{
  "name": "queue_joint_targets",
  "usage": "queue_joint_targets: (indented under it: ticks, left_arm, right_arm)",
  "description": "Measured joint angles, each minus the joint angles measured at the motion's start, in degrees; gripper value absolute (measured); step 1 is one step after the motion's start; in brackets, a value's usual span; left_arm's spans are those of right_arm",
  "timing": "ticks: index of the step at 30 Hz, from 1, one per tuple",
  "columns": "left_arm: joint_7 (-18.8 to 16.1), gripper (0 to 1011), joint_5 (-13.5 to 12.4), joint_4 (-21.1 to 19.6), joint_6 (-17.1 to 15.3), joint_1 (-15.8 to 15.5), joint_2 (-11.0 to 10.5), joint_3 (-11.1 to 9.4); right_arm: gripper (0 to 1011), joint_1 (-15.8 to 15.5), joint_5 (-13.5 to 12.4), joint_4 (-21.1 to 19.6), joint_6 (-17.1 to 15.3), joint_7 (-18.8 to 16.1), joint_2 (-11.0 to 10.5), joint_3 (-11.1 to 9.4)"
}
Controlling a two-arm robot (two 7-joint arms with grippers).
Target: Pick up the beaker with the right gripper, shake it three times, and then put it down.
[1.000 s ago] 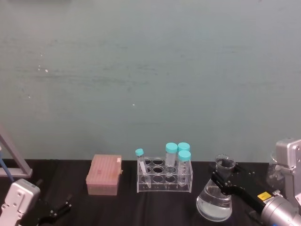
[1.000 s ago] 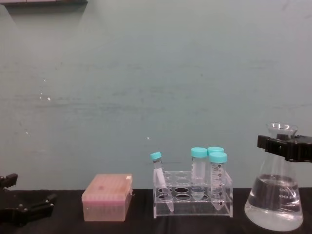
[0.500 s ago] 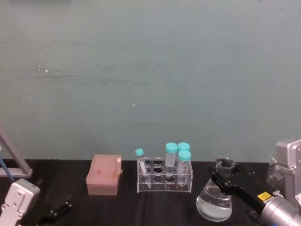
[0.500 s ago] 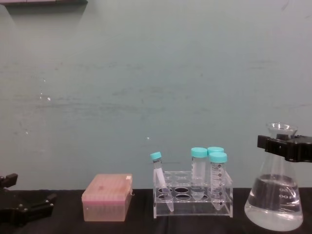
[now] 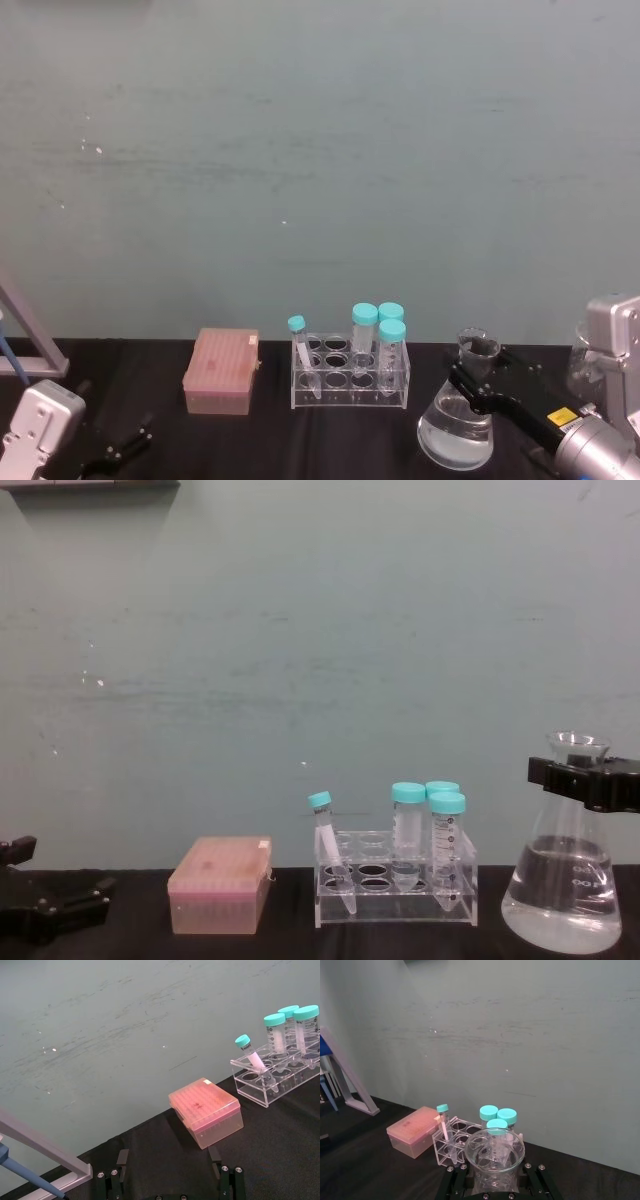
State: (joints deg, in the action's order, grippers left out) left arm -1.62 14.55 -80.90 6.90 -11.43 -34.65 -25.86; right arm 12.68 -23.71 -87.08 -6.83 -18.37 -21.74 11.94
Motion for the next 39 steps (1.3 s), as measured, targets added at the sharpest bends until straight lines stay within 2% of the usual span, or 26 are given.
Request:
queue_joint_targets:
  ticks: [18,21,22,26,27,28,29,33,35,39]
  left_arm:
    - [0.0,1000,0.0,0.0,0.0,0.0,0.0,0.0]
    - [0.0,1000,0.0,0.0,0.0,0.0,0.0,0.0]
    - [0.0,1000,0.0,0.0,0.0,0.0,0.0,0.0]
    - [0.0,1000,0.0,0.0,0.0,0.0,0.0,0.0]
    - [0.0,1000,0.0,0.0,0.0,0.0,0.0,0.0]
    - [0.0,1000,0.0,0.0,0.0,0.0,0.0,0.0]
    - [0.0,1000,0.0,0.0,0.0,0.0,0.0,0.0]
    - [0.0,1000,0.0,0.0,0.0,0.0,0.0,0.0]
    - [0.0,1000,0.0,0.0,0.0,0.0,0.0,0.0]
    - [0.0,1000,0.0,0.0,0.0,0.0,0.0,0.0]
  right_arm:
    - [450,0.0,-0.6,0.2,0.0,-0.3,0.1,-0.1]
    - [450,-0.3,-4.4,0.5,-0.1,-1.9,1.0,-1.1]
    - [450,-0.7,-8.0,0.6,-0.6,-2.7,2.3,-2.3]
    - [450,-2.0,-18.7,0.5,-4.1,-4.1,6.7,-6.3]
    - [450,-2.5,-23.8,0.2,-6.3,-4.1,9.0,-8.1]
    - [450,-2.8,-26.7,0.0,-7.6,-3.9,10.4,-9.3]
    - [450,-3.3,-31.2,-0.3,-10.0,-3.0,12.6,-10.9]
    - [450,-4.0,-38.0,-1.0,-13.5,-0.4,15.9,-13.3]
    - [450,-4.3,-40.1,-1.2,-14.5,0.8,16.7,-13.8]
    - [450,-4.3,-40.8,-1.2,-14.8,2.0,16.3,-13.7]
